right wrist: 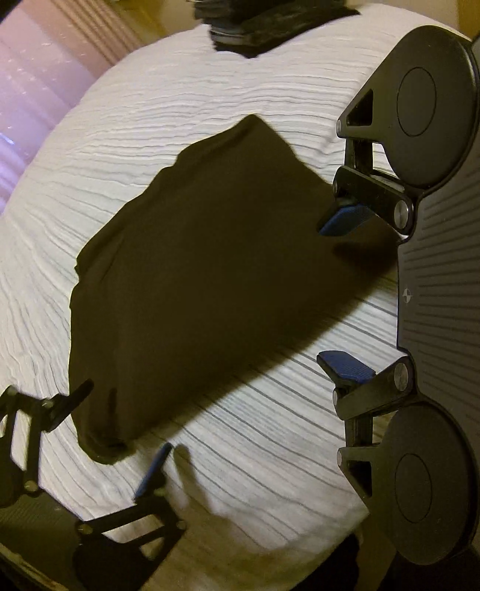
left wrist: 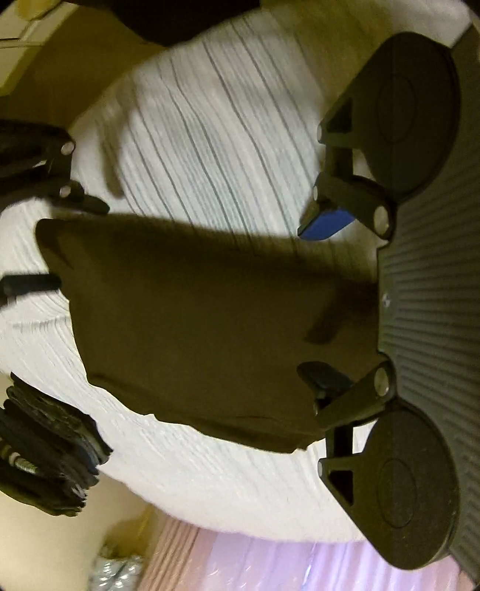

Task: Fold clothes
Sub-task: 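Grasp the folded sweater end with the left gripper while the right gripper grasps it, then lift the folded sweater with both grippers and carry it to the clothes stack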

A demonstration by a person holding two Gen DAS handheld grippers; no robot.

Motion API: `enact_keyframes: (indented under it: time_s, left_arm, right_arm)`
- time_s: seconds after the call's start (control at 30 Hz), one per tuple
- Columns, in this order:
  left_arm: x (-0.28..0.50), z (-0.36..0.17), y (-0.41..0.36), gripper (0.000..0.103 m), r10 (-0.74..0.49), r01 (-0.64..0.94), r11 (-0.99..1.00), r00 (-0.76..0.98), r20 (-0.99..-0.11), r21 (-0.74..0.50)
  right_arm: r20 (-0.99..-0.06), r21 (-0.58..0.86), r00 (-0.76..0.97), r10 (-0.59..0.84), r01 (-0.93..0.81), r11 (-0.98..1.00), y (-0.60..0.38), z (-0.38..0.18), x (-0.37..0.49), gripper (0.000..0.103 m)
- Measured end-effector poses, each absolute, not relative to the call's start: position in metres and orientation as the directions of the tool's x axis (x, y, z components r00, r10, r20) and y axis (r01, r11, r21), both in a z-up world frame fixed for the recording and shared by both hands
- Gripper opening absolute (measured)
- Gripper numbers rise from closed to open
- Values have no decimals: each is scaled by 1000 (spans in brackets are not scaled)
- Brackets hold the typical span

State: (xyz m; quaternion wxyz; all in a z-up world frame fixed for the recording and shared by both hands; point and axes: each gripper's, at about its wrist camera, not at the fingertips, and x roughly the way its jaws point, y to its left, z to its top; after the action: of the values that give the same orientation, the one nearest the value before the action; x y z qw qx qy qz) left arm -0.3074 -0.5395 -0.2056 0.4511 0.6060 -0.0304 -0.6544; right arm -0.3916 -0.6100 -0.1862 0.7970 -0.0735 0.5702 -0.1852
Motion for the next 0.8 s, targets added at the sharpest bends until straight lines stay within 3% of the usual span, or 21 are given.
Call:
enact_keyframes:
  time_s: [0.23,0.33,0.4,0.43,0.47,0.57,0.8]
  left_arm:
    - [-297,-214,-566,70,-650,570,-545,178,-739,615]
    - [-293,-214,-568,46,-614,568,-592,140,-777,571]
    - [-293,-212,-570,37,-594,575,-607,131,-794,549]
    - [-293,-210,-571,35,-586,581,-609,129,-800,540]
    - [-293,-208,-573,32,-578,588,-611,126,-806,530]
    - [-289,-192,-577,22,-572,615,-596,126,-810,517]
    - [-271,-124,-589,16,-609,672,-540,103,-787,506]
  right_arm:
    - [-852,-411,300,-430,127,903,-621,-207,-386,72]
    - [-840,-432,320,-439,95,897,-624,-213,-389,71]
    - [-839,-435,326,-435,77,897,-628,-218,-390,68]
    - [-841,-429,330,-428,74,900,-631,-218,-390,49]
    - [-845,-422,331,-420,69,904,-633,-217,-389,37]
    - [-842,-415,347,-414,75,907,-637,-201,-387,11]
    - [-807,-426,390,-444,136,894,-654,-122,-379,8]
